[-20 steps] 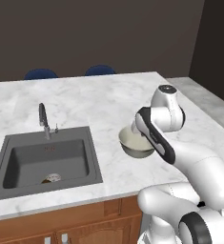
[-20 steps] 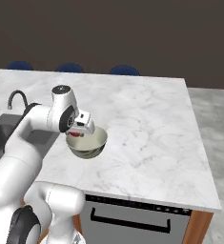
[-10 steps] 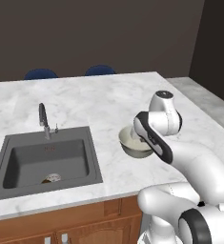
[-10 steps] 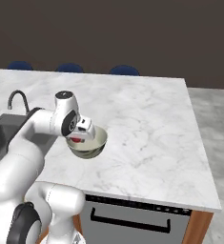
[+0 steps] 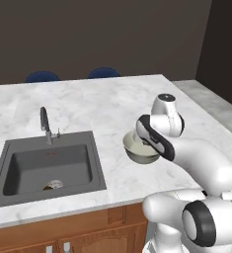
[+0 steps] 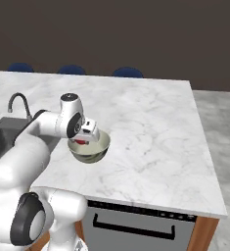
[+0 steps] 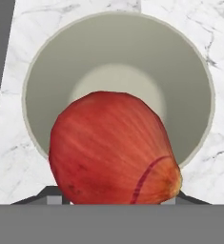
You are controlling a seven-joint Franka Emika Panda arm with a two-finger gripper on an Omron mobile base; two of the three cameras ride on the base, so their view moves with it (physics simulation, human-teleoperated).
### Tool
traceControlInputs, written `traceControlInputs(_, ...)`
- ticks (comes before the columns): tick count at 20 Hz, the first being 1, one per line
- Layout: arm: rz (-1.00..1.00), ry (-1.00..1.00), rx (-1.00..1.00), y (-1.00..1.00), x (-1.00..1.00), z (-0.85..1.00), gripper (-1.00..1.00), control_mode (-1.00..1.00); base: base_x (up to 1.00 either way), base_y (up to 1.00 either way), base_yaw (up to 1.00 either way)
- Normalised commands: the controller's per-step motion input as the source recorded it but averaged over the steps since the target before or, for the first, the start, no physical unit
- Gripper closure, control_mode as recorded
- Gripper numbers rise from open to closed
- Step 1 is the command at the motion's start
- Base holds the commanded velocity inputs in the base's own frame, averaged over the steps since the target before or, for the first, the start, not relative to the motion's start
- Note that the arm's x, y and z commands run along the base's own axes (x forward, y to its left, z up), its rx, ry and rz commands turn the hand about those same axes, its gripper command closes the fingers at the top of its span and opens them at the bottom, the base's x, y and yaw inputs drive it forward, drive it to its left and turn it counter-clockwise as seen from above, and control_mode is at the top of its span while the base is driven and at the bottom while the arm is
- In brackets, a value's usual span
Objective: Pick the onions from the cabinet and place them in one bowl. Pick the avocado from the sink and place it in the other bowl.
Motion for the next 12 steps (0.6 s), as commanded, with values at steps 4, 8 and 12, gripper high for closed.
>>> traceControlInputs(4, 0.00, 0.00, 0.00, 0.00, 0.25, -0.05, 1.00, -1.00, 0.00, 0.00, 0.00)
traceControlInputs(8, 0.00, 0.00, 0.00, 0.00, 0.11, -0.22, 1.00, -1.00, 0.00, 0.00, 0.00)
traceControlInputs(12, 0.00, 0.00, 0.00, 0.00, 0.04, -0.31, 1.00, -1.00, 0.00, 0.00, 0.00)
